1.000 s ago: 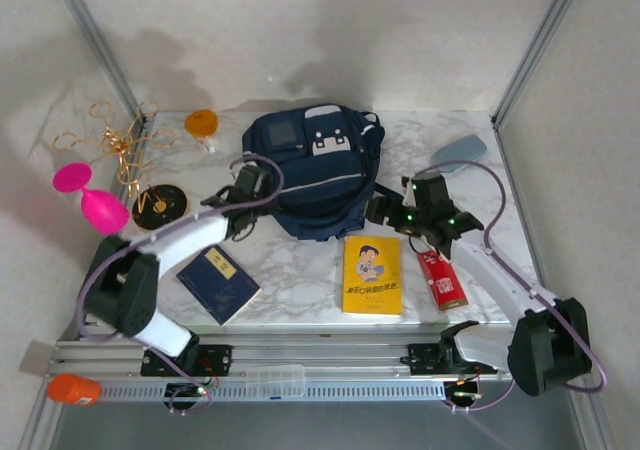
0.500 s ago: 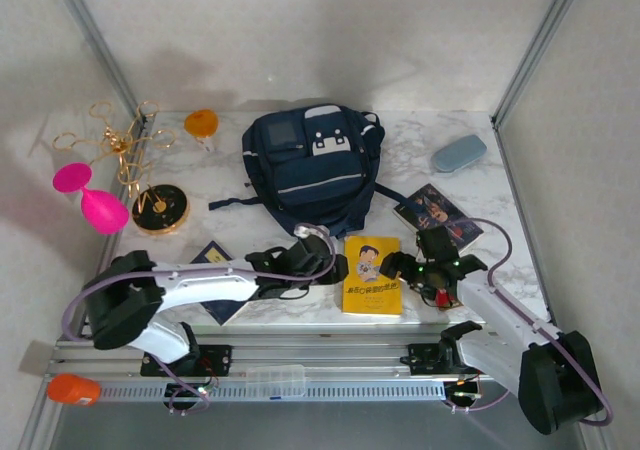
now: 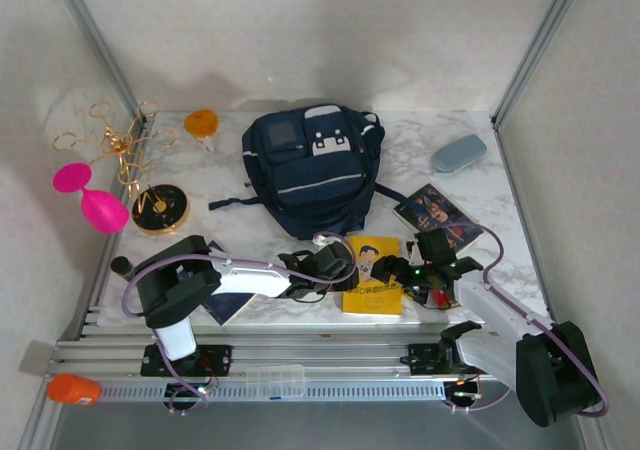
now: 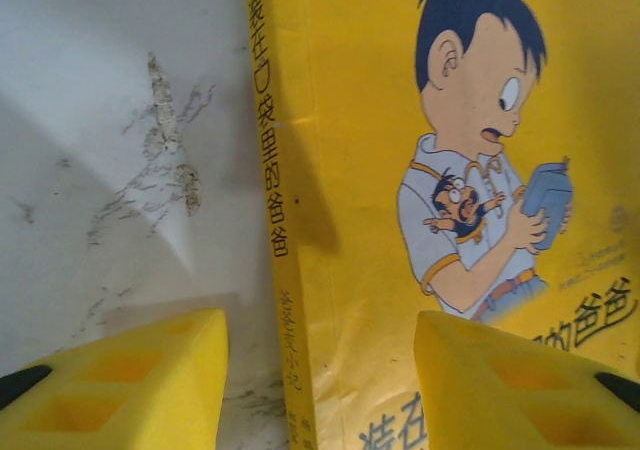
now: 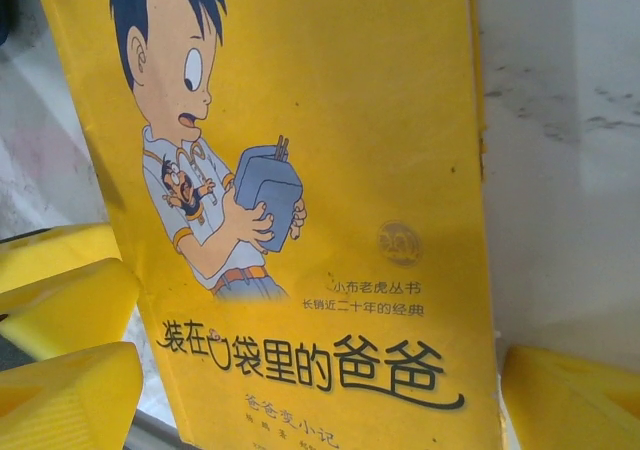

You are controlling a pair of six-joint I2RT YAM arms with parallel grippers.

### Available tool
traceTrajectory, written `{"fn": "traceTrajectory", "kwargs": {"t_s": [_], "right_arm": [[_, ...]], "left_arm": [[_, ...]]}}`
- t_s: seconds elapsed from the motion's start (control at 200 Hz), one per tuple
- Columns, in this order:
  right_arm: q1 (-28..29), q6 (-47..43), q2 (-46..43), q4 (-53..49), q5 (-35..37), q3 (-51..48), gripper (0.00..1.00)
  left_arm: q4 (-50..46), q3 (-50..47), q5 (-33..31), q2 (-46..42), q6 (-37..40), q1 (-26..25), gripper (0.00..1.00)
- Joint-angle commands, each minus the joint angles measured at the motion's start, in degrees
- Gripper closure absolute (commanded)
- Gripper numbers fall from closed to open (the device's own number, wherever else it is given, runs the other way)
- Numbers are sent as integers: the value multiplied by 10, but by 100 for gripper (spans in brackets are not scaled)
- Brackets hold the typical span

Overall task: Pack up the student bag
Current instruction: Pick up the book from the bottom-center of the table.

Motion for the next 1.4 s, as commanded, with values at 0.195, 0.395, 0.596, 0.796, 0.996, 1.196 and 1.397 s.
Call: {"fn": "traceTrajectory", "kwargs": {"t_s": [0.195, 0.395, 0.596, 0.796, 0.996, 1.196, 1.397], "right_arm": [[-2, -31, -44, -6, -85, 25, 8], [-5, -37, -70, -5, -118, 25, 10], [-8, -49, -74, -27, -117, 45, 26], [-11, -53, -72, -35, -93, 40, 54], [-15, -59, -75, -44, -75, 39, 81], [-22, -53, -91, -41, -73, 47, 100], [-25, -29, -169, -50, -87, 81, 100]], "left_arm": [[0, -9, -25, 22, -17, -3, 64], [24, -28, -19, 24, -21, -3, 68], [22, -26, -22, 26, -20, -3, 70], [17, -18, -18, 33, -21, -3, 70], [10, -9, -18, 43, -18, -3, 70], [30, -13, -4, 17, -28, -4, 67], [28, -30, -16, -91, -27, 3, 49]]}}
